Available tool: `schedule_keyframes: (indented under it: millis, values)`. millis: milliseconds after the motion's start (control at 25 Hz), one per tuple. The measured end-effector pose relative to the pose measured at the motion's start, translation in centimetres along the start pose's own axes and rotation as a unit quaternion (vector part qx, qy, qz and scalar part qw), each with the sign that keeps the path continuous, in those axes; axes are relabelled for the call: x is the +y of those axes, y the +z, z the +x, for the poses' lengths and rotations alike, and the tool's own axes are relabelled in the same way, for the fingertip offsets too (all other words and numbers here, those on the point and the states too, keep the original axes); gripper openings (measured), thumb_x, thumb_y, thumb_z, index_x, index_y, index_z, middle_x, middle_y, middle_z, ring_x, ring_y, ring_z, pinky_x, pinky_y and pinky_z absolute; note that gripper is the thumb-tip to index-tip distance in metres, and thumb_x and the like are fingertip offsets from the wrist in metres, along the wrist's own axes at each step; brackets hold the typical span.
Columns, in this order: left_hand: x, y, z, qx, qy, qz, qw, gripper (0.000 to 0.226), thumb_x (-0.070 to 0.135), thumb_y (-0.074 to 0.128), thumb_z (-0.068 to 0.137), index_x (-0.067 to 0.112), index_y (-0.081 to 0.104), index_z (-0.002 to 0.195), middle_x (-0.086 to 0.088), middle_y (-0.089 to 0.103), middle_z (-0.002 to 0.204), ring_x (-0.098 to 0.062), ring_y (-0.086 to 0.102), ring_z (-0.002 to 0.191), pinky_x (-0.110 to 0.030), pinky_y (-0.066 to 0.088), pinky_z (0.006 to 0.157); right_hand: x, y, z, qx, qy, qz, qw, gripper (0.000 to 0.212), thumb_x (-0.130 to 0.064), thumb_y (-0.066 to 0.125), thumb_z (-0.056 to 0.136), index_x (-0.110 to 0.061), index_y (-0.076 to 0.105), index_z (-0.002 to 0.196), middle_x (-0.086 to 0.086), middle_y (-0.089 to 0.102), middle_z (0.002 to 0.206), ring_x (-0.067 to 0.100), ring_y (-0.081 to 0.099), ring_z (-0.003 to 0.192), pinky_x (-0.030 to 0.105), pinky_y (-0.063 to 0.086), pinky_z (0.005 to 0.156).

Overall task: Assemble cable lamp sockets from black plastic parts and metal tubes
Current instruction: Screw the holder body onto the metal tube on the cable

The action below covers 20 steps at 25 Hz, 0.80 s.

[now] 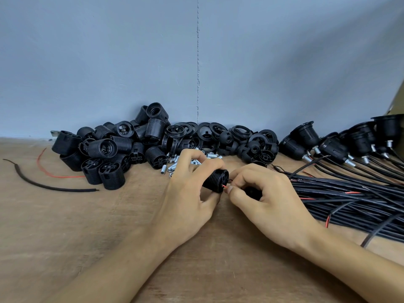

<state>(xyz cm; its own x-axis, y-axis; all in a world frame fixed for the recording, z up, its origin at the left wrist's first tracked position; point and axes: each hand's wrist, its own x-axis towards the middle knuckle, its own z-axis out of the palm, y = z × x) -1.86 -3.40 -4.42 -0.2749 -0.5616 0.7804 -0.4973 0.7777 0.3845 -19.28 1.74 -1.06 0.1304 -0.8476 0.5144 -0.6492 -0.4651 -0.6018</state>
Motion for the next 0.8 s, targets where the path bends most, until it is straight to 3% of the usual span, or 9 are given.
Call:
schedule_keyframes:
  millis: [160,320,480,800]
  values:
    - [-0.29,0.02,-0.08,-0.019,0.001,0.008,1.0,0.048,0.007,0.071,0.073,0.035,0.061,0.111,0.008,0.041,0.116,0.001,0.054,0.097,-0.012,0.047,0.073,0.03,0.04,0.02,-0.004,-0.001,-0.003,1.0,0.021,-0.006,0.071,0.084,-0.015,0.064,0.066,-0.008,0.069,0.087,0.01,0.062,0.086,0.018,0.045,0.075]
    - [-0.32,0.05,-0.09,-0.032,0.0,0.019,0.999,0.042,0.015,0.067,0.076,0.037,0.059,0.111,0.009,0.039,0.116,-0.001,0.055,0.092,-0.018,0.05,0.07,0.15,0.13,-0.08,-0.003,0.001,-0.004,1.0,0.021,-0.007,0.072,0.085,-0.014,0.064,0.067,-0.011,0.068,0.088,0.01,0.062,0.088,0.017,0.045,0.075]
    - [-0.28,0.05,-0.13,-0.042,-0.01,0.022,0.999,0.034,0.029,0.059,0.077,0.038,0.058,0.111,0.01,0.038,0.113,0.005,0.05,0.085,-0.006,0.042,0.071,0.29,0.2,-0.15,-0.014,-0.003,-0.014,1.0,0.019,-0.011,0.07,0.087,-0.015,0.066,0.069,-0.014,0.067,0.092,0.009,0.062,0.092,0.017,0.045,0.079]
    - [-0.58,0.18,-0.39,-0.064,-0.013,0.023,0.998,0.041,0.017,0.067,0.075,0.037,0.061,0.11,0.009,0.042,0.114,0.004,0.05,0.09,-0.006,0.041,0.074,0.78,0.19,-0.18,-0.023,0.005,-0.029,0.999,0.015,-0.013,0.071,0.089,-0.019,0.072,0.075,-0.017,0.063,0.099,0.002,0.06,0.096,0.007,0.039,0.081]
